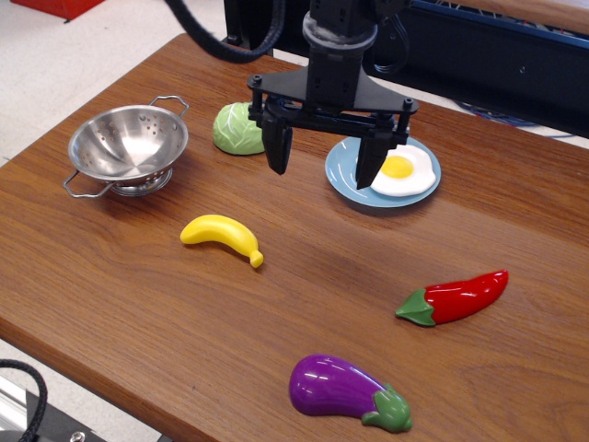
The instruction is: Put banana in colander
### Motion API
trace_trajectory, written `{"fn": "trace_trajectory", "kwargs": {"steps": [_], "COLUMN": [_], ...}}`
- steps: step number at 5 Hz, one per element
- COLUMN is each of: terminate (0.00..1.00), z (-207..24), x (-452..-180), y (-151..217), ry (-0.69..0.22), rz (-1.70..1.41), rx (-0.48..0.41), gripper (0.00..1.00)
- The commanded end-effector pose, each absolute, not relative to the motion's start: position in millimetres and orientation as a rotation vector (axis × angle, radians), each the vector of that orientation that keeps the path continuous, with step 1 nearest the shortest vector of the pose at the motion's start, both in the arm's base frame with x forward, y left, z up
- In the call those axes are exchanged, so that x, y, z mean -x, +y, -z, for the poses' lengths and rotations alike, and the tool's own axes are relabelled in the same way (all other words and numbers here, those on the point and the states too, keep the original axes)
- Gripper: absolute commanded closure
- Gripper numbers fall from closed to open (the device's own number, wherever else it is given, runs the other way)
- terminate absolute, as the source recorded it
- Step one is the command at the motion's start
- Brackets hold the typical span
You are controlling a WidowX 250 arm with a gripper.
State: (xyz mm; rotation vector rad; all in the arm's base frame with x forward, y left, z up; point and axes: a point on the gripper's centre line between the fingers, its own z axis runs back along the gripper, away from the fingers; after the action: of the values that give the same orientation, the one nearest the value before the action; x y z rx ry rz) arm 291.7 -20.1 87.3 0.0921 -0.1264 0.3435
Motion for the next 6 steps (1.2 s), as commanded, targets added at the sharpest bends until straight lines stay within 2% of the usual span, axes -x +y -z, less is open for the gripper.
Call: {"fn": "trace_trajectory", "kwargs": {"steps": [1,3,4,5,6], "terminate": [0.00,0.00,0.00,0.00,0.00], "z": [-87.3,-74.6,-57.3,-35.7,-21.7], "x": [-291.7,-285.5,-282.6,-276.4,-264.8], "y": [-20.1,30.7,58.0,68.8,64.4], "ry": [-0.126,-0.093,-0.093,-0.072,-0.036], "rz": [-0.343,-0.761,-0.999,-1.165,-1.227], "rx": [-0.092,-0.053,-0.052,-0.022,-0.003], "gripper": [0.00,0.00,0.00,0.00,0.00]}}
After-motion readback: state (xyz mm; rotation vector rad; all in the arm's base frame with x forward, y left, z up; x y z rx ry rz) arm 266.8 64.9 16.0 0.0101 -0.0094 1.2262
